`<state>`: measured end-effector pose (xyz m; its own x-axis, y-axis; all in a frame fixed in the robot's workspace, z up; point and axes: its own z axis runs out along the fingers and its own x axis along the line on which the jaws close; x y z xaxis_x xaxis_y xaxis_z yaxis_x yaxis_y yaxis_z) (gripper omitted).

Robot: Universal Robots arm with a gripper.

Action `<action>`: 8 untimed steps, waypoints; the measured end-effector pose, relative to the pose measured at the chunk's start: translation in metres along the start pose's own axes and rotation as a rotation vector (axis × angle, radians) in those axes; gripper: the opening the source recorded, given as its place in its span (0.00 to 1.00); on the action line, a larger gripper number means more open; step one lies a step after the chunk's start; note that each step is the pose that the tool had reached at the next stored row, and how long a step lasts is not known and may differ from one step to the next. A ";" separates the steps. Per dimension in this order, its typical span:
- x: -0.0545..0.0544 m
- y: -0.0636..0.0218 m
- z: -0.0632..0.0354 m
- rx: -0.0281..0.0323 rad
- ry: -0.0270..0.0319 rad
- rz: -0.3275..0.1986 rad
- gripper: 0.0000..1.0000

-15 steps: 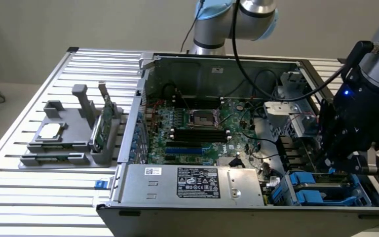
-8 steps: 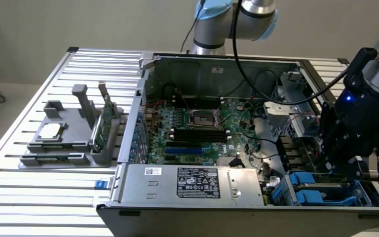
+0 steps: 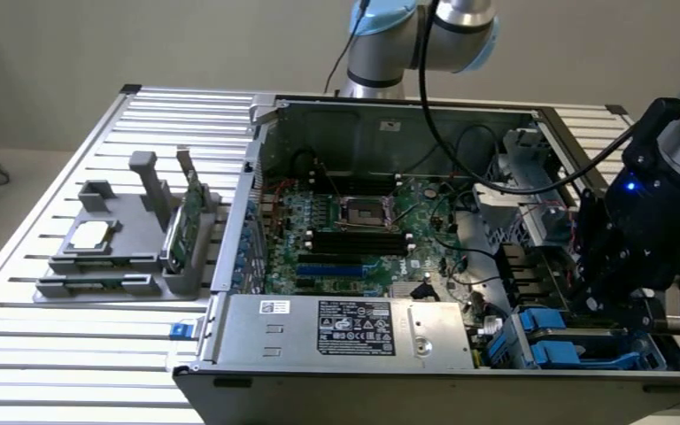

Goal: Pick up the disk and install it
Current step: 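Insert the second disk wire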

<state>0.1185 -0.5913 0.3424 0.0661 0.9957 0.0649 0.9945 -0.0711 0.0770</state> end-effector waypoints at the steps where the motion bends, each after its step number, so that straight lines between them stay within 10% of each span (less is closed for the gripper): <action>1: 0.000 0.0001 0.0006 0.0001 0.0018 0.000 0.16; 8: -0.002 0.0011 0.0038 0.0011 0.0135 -0.002 0.16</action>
<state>0.1198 -0.5927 0.3386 0.0629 0.9950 0.0781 0.9947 -0.0689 0.0761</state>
